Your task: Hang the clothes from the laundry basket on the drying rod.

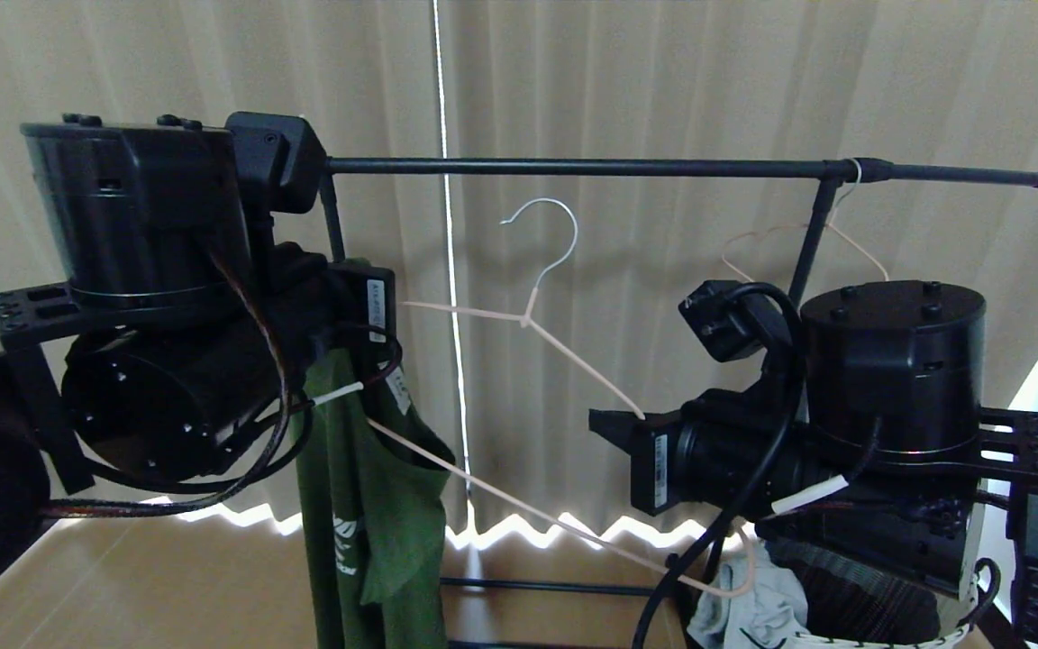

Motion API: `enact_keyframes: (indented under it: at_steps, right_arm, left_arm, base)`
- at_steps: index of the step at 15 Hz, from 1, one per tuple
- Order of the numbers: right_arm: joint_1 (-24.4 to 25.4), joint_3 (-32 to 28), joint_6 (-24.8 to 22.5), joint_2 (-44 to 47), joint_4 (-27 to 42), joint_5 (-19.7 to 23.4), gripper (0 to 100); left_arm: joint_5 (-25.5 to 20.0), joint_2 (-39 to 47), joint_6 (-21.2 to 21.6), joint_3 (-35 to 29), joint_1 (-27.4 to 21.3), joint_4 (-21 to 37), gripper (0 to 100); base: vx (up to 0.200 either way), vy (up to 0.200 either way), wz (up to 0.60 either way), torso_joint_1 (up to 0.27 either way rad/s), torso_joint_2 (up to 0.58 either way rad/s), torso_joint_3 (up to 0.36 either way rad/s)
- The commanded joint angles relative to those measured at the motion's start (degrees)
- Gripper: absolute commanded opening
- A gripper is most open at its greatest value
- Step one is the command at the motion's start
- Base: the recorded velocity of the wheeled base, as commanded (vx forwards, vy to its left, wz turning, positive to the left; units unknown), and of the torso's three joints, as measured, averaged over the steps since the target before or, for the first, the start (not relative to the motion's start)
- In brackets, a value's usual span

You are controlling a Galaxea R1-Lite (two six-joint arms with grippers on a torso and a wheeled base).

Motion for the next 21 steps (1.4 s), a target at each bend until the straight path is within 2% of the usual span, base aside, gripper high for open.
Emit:
enact_keyframes:
  at_steps: [1, 7, 9, 12, 16, 21]
  right_arm:
    - [0.0, 0.0, 0.0, 0.2, 0.0, 0.0, 0]
    - [0.0, 0.1, 0.0, 0.3, 0.0, -0.1, 0]
    - [-0.2, 0.6, 0.0, -0.3, 0.4, -0.4, 0]
    - [-2.1, 0.5, -0.3, -0.2, 0.8, -5.4, 0]
    - [-4.9, 0.0, -0.4, -0.5, 0.8, -6.6, 0]
    - [-6.7, -1.2, -0.5, 0.2, 0.2, -6.9, 0]
  left_arm:
    - [0.0, -0.9, 0.0, 0.1, -2.6, 0.0, 0]
    - [-0.5, -1.3, -0.4, 0.0, -7.1, -0.2, 0]
    - [-0.2, -1.2, -0.3, -0.2, -5.0, -0.1, 0]
    - [0.1, -1.8, 0.2, 0.1, 1.4, 0.3, 0]
    - [1.2, -2.8, 0.2, 0.5, 3.3, 2.7, 0]
    - [1.2, -3.8, 0.1, 2.3, 2.8, 2.8, 0]
  base:
    - [0.0, 0.0, 0.0, 0.0, 0.0, 0.0]
    - [0.0, 0.0, 0.0, 0.0, 0.0, 0.0]
    - [0.0, 0.0, 0.0, 0.0, 0.0, 0.0]
    - [0.0, 0.0, 0.0, 0.0, 0.0, 0.0]
    - [0.0, 0.0, 0.0, 0.0, 0.0, 0.0]
    - [0.0, 0.0, 0.0, 0.0, 0.0, 0.0]
